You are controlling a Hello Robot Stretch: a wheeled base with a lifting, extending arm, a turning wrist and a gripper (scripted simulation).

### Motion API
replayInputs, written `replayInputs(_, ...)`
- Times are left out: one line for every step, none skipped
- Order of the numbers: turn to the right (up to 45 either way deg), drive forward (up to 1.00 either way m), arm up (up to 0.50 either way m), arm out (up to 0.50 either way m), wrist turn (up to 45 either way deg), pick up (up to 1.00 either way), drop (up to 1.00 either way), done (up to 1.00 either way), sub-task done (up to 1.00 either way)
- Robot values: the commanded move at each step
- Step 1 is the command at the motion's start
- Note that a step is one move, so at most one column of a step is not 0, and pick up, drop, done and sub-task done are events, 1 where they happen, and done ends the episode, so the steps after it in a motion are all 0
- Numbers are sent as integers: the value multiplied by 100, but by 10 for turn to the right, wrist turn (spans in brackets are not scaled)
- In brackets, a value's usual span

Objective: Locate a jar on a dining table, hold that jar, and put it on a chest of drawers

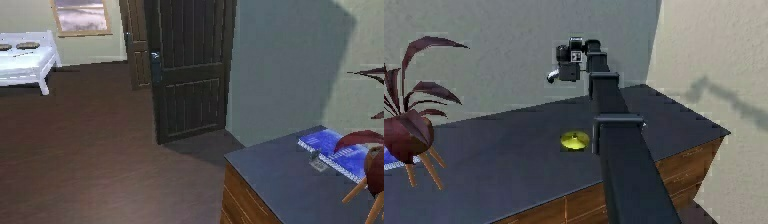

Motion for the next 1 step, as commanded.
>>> replayInputs(0, 0, 0, -8, 0, 0, 0, 0, 0)
